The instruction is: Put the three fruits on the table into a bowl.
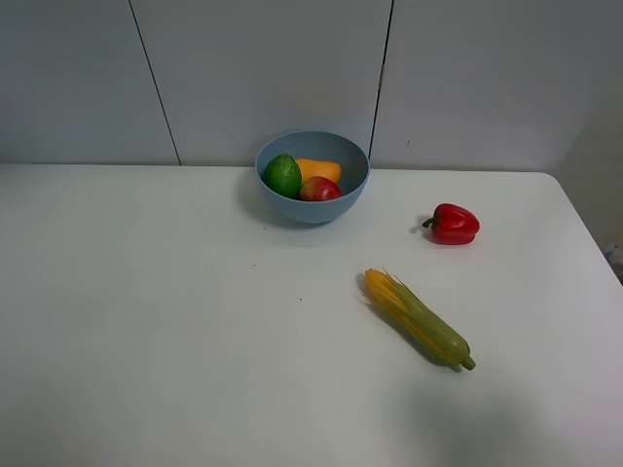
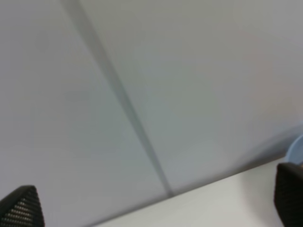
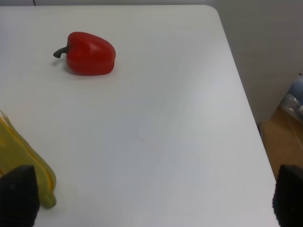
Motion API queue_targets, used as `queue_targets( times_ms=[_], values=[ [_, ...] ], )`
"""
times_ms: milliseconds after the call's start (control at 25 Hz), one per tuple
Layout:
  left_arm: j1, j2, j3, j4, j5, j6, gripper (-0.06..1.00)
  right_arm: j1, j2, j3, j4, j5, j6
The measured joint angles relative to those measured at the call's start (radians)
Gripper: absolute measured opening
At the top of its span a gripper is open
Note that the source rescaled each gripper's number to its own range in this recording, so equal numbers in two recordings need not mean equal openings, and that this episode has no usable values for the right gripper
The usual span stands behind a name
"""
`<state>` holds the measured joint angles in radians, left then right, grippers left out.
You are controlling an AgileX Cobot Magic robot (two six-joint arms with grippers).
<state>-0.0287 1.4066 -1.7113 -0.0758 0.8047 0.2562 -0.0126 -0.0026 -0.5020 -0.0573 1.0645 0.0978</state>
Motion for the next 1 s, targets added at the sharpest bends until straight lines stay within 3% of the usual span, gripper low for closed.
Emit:
queue_targets(
  times_ms=[320, 480, 520, 600, 760, 1000],
  values=[
    [0.186, -0.577, 0.708, -0.051, -0.170, -0.005, 0.98, 0.000, 0.000, 0.000, 0.000, 0.000, 0.000],
    [0.254, -0.916, 1.029, -0.090, -0.175, -0.050, 0.98, 0.000, 0.000, 0.000, 0.000, 0.000, 0.000],
    [0.254, -0.916, 1.029, -0.090, -0.175, -0.050, 0.98, 0.000, 0.000, 0.000, 0.000, 0.000, 0.000],
    [0.272, -1.151, 1.167, -0.131, -0.130, -0.109, 0.98, 0.000, 0.000, 0.000, 0.000, 0.000, 0.000],
    [0.273, -1.364, 1.201, -0.138, -0.013, -0.143, 0.98, 0.000, 0.000, 0.000, 0.000, 0.000, 0.000],
    [0.273, -1.412, 1.193, -0.136, 0.127, -0.147, 0.98, 0.000, 0.000, 0.000, 0.000, 0.000, 0.000]
  ],
)
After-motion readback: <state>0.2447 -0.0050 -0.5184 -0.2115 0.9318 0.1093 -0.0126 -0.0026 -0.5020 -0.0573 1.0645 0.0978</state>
